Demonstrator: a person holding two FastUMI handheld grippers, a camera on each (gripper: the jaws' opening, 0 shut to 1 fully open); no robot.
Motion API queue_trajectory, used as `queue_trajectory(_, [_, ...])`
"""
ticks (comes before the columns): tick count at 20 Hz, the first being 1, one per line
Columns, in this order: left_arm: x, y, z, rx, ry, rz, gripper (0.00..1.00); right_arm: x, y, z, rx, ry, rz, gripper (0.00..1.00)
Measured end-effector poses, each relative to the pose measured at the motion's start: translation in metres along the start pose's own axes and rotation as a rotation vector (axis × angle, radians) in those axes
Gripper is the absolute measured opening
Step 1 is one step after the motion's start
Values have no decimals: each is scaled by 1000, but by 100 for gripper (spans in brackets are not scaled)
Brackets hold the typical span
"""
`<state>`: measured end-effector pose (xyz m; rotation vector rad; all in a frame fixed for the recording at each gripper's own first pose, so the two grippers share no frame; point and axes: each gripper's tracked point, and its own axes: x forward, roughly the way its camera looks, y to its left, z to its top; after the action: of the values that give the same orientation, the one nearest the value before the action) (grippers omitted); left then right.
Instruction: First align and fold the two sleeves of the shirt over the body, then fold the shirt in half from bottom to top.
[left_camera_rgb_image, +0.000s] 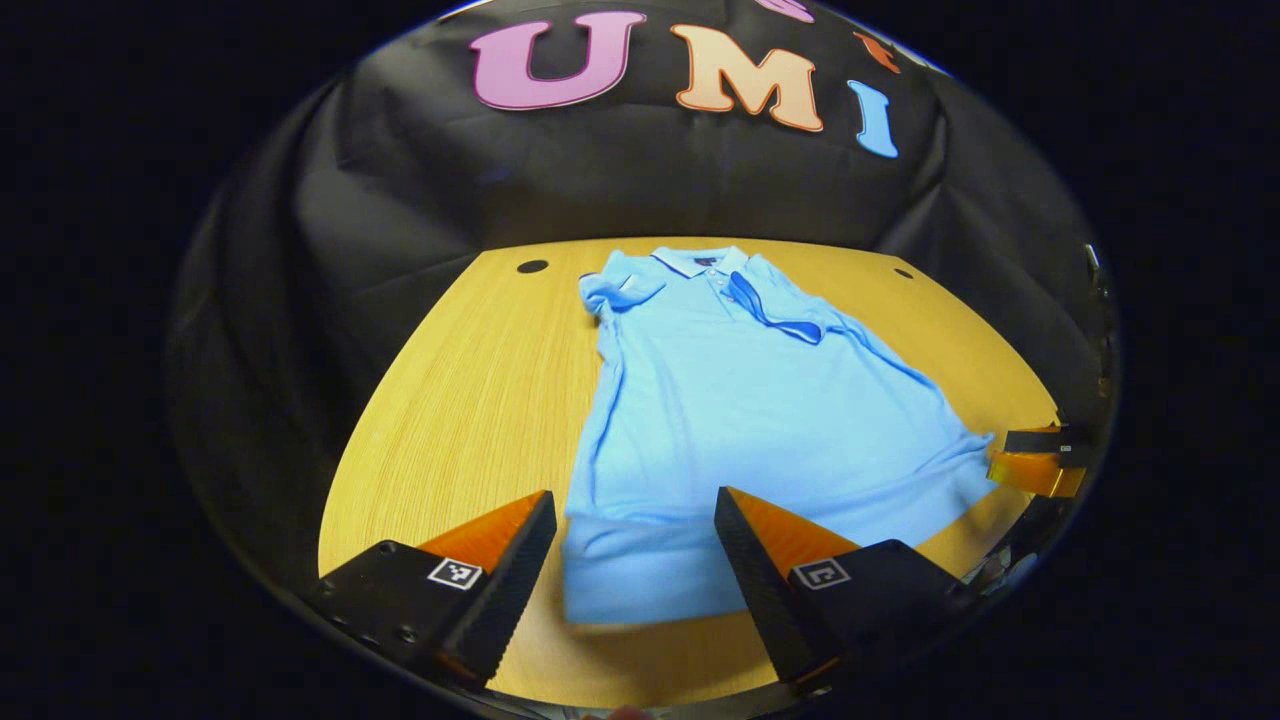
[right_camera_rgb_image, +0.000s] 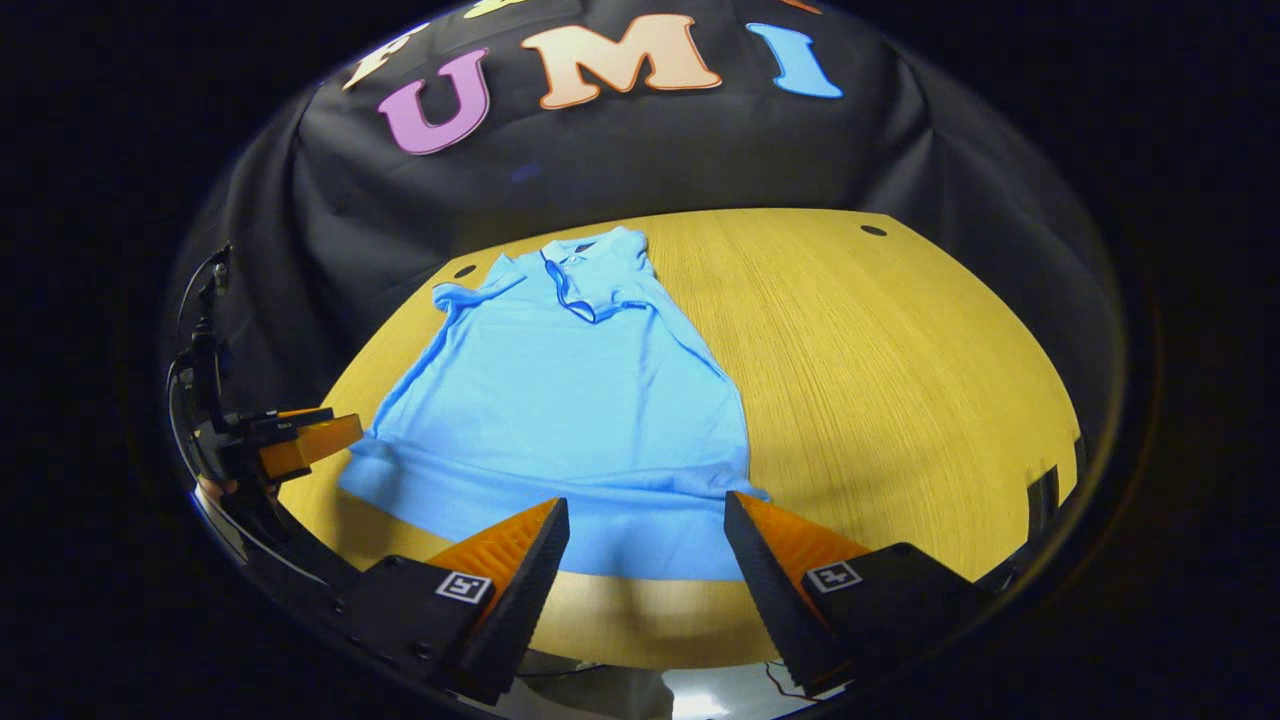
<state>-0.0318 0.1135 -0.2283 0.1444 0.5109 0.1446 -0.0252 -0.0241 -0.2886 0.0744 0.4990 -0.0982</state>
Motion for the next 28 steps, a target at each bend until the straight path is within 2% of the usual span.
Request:
queue_trajectory(4, [6, -5, -23, -26, 9, 11, 96, 9, -11, -18, -28, 25, 19, 98])
queue_trajectory(10, [12, -10, -49, -42, 60, 33, 96, 17, -7, -31, -92, 33, 45, 98])
queue_trajectory(11, [14, -11, -48, -15, 38, 36, 98, 18, -6, -33, -103, 31, 46, 98])
queue_trajectory(13, [16, -16, -46, -24, 19, 36, 98, 19, -5, -33, -148, 3, 42, 98])
queue_trajectory(14, [17, -18, -44, -33, 5, 39, 98, 20, -4, -31, -179, -15, 32, 92])
queue_trajectory(15, [20, -20, -43, -33, -7, 44, 96, 22, -2, -29, -200, -32, 34, 92])
queue_trajectory(16, [23, -25, -36, -36, -27, 34, 95, 23, 4, -28, -192, -43, 50, 98])
queue_trajectory(18, [32, -35, -33, -30, -58, 27, 78, 34, 11, -22, -172, -63, 60, 80])
queue_trajectory(19, [35, -43, -30, -25, -69, 20, 56, 37, 15, -20, -162, -70, 73, 64])
queue_trajectory(20, [38, -49, -27, -25, -87, 22, 40, 41, 20, -18, -148, -73, 86, 47])
queue_trajectory(21, [40, -50, -25, -17, -98, 39, 15, 42, 22, -18, -130, -71, 85, 21])
queue_trajectory(22, [41, -49, -24, 3, -98, 58, 5, 43, 22, -17, -121, -60, 84, 14])
queue_trajectory(24, [42, -49, -24, 7, -77, 82, 0, 42, 20, -15, -78, -39, 81, 11])
queue_trajectory(25, [42, -50, -23, -9, -69, 85, 0, 43, 20, -14, -55, -32, 74, 3])
queue_trajectory(28, [39, -51, -17, -63, -65, 66, 0, 39, 18, -6, -49, -45, 49, 3])
